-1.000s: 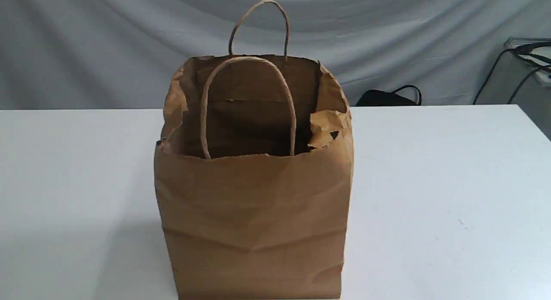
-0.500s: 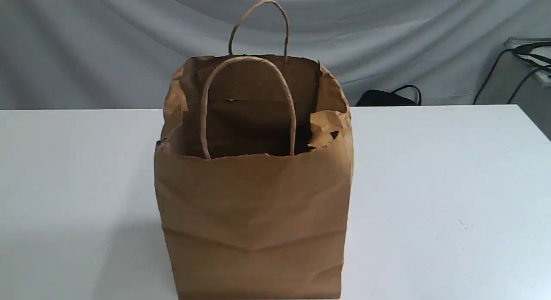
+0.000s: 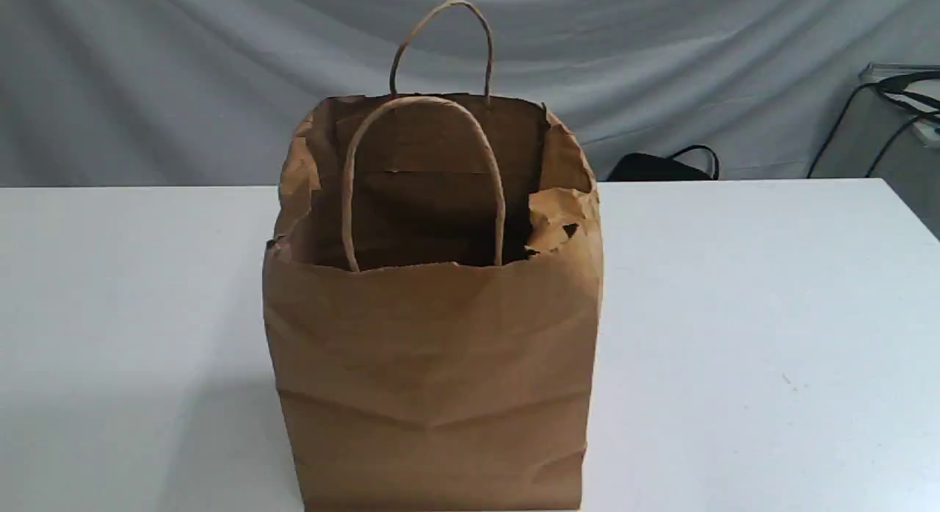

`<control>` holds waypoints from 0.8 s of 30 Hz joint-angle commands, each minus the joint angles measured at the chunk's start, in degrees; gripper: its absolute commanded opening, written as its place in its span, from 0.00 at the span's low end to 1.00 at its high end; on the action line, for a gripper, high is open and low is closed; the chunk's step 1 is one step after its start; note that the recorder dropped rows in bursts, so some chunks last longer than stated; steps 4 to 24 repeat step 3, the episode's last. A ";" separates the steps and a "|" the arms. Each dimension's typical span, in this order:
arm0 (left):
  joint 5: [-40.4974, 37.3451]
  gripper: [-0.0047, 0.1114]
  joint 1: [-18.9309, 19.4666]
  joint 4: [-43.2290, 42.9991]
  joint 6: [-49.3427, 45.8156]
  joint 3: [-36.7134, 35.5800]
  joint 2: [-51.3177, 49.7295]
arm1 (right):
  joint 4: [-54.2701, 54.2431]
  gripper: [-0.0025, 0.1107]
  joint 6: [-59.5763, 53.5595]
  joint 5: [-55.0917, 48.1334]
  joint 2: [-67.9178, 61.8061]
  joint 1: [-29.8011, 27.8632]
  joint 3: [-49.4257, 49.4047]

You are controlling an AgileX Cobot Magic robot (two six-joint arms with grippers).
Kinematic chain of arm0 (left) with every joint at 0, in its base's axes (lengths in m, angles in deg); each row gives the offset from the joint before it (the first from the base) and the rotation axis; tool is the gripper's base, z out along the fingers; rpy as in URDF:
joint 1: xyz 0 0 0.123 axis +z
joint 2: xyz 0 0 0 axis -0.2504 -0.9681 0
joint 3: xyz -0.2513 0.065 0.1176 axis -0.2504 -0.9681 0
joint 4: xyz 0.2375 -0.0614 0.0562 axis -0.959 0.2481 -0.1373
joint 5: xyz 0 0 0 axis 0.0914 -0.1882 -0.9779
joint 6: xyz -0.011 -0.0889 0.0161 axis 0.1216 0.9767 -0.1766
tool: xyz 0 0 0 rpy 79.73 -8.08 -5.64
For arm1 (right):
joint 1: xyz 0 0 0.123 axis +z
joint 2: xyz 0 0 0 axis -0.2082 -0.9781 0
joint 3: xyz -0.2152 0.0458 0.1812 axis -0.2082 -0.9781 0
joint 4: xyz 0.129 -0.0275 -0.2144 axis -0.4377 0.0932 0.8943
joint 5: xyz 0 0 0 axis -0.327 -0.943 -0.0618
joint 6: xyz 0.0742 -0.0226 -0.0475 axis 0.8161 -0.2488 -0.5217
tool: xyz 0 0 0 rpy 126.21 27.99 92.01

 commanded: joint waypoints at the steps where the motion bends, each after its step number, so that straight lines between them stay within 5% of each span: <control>1: -0.33 0.04 0.13 0.17 0.17 -0.27 0.27 | -0.20 0.02 0.28 0.55 0.21 -0.40 -0.20; 24: -0.33 0.04 0.13 0.17 0.17 -0.27 0.27 | -0.20 0.02 0.28 0.55 0.21 -0.40 -0.20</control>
